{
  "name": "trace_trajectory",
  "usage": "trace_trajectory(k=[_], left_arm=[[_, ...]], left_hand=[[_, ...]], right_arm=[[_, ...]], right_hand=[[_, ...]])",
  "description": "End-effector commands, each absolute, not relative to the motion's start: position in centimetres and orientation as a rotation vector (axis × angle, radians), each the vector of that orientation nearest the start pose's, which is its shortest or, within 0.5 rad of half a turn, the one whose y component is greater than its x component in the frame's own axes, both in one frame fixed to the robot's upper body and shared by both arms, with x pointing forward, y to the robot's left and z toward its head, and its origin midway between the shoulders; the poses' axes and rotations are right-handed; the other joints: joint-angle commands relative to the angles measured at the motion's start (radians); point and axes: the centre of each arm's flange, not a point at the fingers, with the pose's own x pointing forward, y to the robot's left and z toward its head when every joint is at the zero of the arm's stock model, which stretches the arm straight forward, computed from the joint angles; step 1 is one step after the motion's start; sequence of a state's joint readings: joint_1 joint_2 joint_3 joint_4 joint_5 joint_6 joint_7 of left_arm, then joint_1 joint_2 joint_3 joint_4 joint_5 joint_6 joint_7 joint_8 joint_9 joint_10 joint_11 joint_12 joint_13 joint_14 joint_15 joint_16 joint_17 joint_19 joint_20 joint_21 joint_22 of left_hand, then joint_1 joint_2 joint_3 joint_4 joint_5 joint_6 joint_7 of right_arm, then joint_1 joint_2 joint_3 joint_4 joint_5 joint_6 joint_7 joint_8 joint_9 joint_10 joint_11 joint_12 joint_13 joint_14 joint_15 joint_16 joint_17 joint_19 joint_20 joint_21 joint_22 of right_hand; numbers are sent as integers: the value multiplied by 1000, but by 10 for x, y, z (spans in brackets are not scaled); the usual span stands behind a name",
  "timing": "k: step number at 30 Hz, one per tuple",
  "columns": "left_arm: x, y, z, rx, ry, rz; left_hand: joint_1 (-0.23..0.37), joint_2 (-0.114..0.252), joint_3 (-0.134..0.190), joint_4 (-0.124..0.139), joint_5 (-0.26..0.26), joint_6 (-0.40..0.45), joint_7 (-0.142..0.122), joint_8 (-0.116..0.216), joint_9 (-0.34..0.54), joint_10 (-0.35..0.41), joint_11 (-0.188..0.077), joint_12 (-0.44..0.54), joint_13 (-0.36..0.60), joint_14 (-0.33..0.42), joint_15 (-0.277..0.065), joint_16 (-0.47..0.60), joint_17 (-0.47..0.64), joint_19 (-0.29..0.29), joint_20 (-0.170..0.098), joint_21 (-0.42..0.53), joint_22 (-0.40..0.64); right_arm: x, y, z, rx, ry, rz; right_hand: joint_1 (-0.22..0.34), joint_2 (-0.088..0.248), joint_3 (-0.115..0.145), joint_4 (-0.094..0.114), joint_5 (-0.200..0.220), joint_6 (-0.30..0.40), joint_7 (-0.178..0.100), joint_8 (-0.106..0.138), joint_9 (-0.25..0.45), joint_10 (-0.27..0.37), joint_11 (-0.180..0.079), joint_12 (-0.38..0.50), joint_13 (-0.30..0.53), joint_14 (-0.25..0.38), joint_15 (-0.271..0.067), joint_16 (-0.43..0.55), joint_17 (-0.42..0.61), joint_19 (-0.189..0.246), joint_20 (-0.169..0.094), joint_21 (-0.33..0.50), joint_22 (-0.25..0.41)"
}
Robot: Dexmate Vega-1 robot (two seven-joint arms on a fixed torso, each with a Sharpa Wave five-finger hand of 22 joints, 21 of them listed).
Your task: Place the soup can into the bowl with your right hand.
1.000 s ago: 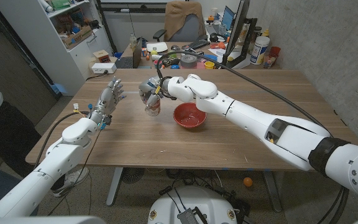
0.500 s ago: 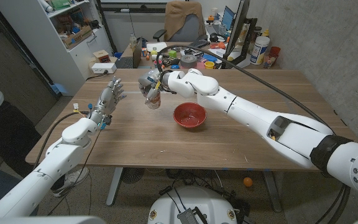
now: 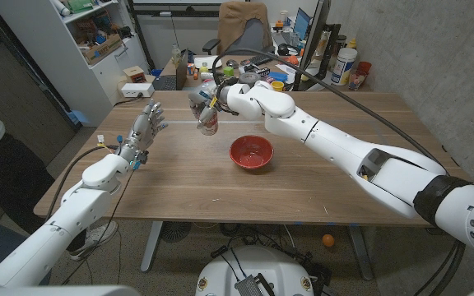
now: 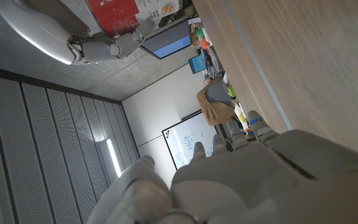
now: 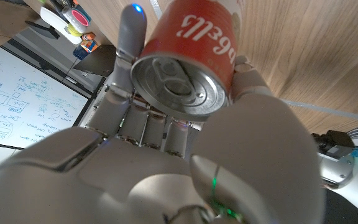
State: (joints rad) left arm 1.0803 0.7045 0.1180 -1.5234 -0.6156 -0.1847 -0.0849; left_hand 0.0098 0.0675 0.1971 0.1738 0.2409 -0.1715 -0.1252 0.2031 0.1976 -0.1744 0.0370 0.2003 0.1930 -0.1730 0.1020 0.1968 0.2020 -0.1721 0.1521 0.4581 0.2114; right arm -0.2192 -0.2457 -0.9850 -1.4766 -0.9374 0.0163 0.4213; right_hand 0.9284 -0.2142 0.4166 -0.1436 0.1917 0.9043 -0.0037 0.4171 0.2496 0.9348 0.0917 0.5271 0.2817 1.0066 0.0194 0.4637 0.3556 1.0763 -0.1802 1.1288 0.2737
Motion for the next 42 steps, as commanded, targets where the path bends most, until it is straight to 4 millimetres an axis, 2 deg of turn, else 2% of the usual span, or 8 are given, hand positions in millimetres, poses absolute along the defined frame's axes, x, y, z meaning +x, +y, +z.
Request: trace_trajectory(k=[1,10,33,42], left_arm=[[589,387,-27,132,-567,-139],[586,385,-24,141,-572,-143],[586,373,-12,157,-594,-170],[585,372,-8,164,-599,-177]], left_hand=[[0,20,-6,-2,5,-240,0,0,3,-207,10,5,4,-207,1,0,4,-147,8,-3,5],[0,19,-8,-2,6,-240,0,0,3,-208,10,6,4,-208,0,0,4,-147,7,-3,5],[1,20,-15,-2,8,-241,0,0,3,-209,10,7,4,-210,1,1,3,-148,7,-4,5],[2,20,-18,-2,9,-244,-1,-1,3,-209,8,7,4,-211,0,2,3,-148,8,-4,5]], right_arm=[[568,62,144,-1897,-928,302],[564,41,144,-1890,-878,298],[542,-24,125,-1915,-755,190],[539,-32,111,-1905,-735,204]], right_hand=[[377,361,-4,2,5,7,3,-5,3,111,-88,37,35,388,-246,5,0,-13,-47,8,-1],[380,362,-10,5,5,8,3,-9,4,110,-87,39,37,387,-246,7,1,-18,-47,13,-4],[388,364,-23,9,6,15,3,-18,10,111,-86,41,39,383,-246,5,-3,-29,-47,26,-12],[390,364,-27,10,6,19,1,-20,12,114,-88,42,39,383,-246,6,-3,-31,-47,31,-15]])
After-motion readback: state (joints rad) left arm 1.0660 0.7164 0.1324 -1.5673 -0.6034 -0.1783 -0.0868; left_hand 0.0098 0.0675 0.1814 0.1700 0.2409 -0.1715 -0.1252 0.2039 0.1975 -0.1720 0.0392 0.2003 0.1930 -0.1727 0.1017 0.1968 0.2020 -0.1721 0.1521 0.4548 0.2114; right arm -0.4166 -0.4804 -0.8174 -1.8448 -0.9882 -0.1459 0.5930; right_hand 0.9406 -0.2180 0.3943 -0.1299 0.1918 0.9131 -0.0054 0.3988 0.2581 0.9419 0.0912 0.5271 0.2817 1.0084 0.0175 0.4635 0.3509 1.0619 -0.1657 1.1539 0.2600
